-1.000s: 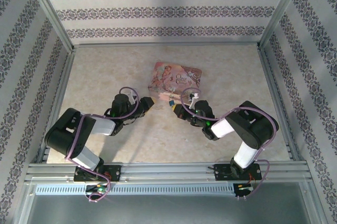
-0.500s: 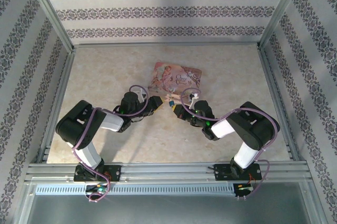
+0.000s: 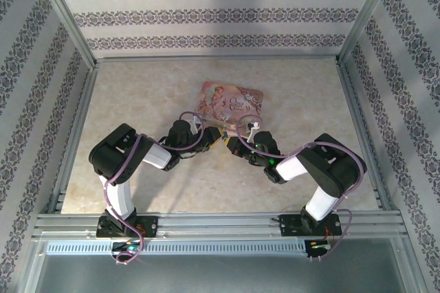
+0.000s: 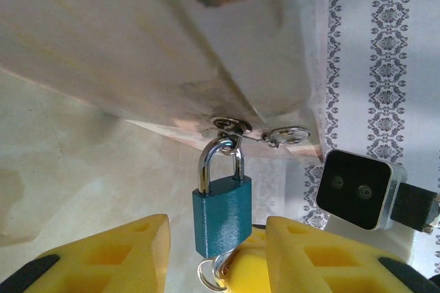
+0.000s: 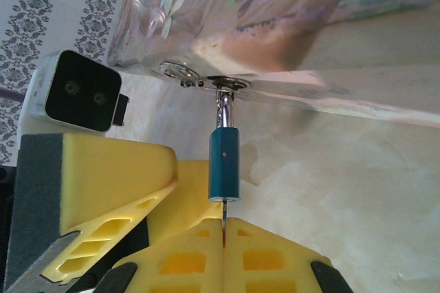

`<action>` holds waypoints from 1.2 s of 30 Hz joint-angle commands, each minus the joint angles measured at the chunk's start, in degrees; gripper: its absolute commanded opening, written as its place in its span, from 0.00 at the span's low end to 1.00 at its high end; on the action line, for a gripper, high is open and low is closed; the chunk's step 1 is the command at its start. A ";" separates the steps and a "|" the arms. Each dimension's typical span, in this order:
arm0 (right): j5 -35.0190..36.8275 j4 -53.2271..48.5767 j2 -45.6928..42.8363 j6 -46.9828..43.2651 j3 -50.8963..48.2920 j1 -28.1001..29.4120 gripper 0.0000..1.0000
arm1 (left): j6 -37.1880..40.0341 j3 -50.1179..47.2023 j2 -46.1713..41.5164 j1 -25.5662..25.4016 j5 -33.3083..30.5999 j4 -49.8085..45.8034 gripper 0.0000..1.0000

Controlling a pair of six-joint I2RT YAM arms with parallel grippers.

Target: Unlock the padlock with the key

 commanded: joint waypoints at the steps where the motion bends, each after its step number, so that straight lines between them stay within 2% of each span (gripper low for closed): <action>1: 0.22 0.85 -1.35 -0.20 0.48 0.99 0.00 | -1.81 1.39 1.88 -0.59 0.04 5.57 0.40; 16: 0.25 1.18 -1.00 0.65 0.65 1.06 0.00 | -2.05 3.99 3.88 -0.77 0.08 5.10 0.37; 28: -0.13 2.25 -1.26 5.29 1.30 1.00 0.00 | -2.37 4.79 3.96 -1.31 0.27 5.11 0.33; 36: -0.61 3.29 -0.58 8.93 1.53 0.91 0.00 | -3.50 4.79 4.16 -1.38 0.13 6.47 0.26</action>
